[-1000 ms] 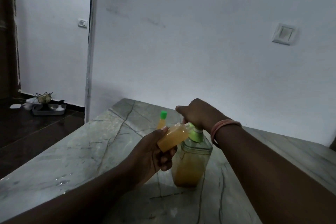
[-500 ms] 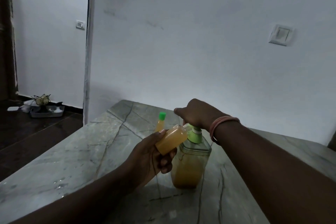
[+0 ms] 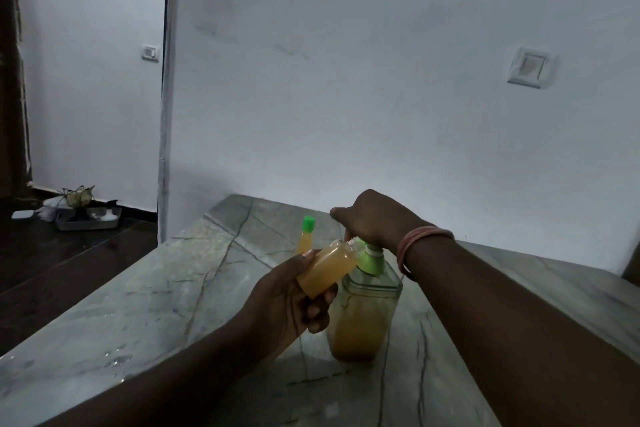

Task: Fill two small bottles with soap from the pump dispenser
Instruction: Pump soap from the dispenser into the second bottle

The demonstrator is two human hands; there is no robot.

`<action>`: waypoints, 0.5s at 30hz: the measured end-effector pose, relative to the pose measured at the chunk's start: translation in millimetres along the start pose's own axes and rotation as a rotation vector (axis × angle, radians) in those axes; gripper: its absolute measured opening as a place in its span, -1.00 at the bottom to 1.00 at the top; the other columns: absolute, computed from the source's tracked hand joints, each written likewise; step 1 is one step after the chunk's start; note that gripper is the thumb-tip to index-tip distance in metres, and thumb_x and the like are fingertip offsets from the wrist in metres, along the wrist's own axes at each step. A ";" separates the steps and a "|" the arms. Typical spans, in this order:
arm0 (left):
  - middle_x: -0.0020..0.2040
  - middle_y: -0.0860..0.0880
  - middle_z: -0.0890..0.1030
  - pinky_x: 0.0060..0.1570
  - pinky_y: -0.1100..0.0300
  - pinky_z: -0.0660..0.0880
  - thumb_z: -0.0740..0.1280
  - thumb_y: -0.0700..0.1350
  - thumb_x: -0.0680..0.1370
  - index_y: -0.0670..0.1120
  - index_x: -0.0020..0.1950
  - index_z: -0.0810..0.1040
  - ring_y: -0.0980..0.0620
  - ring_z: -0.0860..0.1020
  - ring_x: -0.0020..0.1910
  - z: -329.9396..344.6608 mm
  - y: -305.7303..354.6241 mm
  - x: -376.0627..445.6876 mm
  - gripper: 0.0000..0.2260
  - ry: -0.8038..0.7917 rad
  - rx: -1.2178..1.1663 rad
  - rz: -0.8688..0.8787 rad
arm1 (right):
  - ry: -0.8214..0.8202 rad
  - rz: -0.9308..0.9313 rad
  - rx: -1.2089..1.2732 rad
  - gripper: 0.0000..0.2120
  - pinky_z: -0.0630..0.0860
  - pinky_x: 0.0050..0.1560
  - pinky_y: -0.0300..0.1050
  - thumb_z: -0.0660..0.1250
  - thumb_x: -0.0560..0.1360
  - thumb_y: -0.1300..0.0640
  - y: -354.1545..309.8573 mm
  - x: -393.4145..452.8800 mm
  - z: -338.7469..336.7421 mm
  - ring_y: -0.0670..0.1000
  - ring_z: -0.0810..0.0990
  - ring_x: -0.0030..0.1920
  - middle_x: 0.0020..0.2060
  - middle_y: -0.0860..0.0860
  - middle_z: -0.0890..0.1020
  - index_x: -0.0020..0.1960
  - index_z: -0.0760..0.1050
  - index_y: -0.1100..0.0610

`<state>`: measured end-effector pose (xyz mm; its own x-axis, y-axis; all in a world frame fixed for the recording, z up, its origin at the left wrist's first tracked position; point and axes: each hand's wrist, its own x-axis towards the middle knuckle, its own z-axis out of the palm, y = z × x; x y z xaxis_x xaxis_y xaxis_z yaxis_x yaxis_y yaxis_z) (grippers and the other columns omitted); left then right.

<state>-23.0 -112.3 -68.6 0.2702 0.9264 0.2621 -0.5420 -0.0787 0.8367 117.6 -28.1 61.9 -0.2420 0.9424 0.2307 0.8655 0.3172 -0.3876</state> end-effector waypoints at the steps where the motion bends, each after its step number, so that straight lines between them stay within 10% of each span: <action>1: -0.20 -0.21 0.54 -0.40 0.16 0.44 0.29 0.09 0.53 -0.15 0.41 0.37 0.03 0.45 -0.41 0.1 -0.1 -0.2 -0.48 -0.005 -0.004 0.001 | 0.006 0.000 0.011 -0.59 0.41 -0.31 -0.13 0.23 0.52 -0.10 0.6 -0.7 0.5 0.03 0.51 -0.37 -0.36 0.06 0.60 -0.13 0.67 0.21; 8: -0.21 -0.21 0.54 -0.40 0.15 0.43 0.28 0.08 0.54 -0.16 0.37 0.43 0.02 0.44 -0.40 -3.0 -2.3 0.0 -0.52 -0.019 -0.005 0.020 | 0.000 0.018 -0.006 -0.59 0.51 -0.18 -0.08 0.20 0.52 -0.11 0.4 -1.1 4.5 0.06 0.57 -0.30 -0.22 0.09 0.68 -0.15 0.65 0.20; 15: -0.14 -0.29 0.53 -0.35 0.08 0.43 0.35 0.01 0.52 -0.19 0.42 0.43 -0.06 0.46 -0.36 -2.1 0.9 -0.3 -0.48 -0.040 -0.135 -0.062 | 0.148 0.061 0.303 -0.43 0.38 -0.34 -0.18 0.19 0.55 -0.20 6.3 -12.4 -3.5 -0.05 0.53 -0.49 -0.56 -0.06 0.59 -0.42 0.68 0.12</action>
<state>-25.2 -111.9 -69.0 0.3369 0.9123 0.2330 -0.6246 0.0314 0.7803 127.6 -38.1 59.7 -0.1080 0.9422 0.3171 0.7017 0.2982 -0.6470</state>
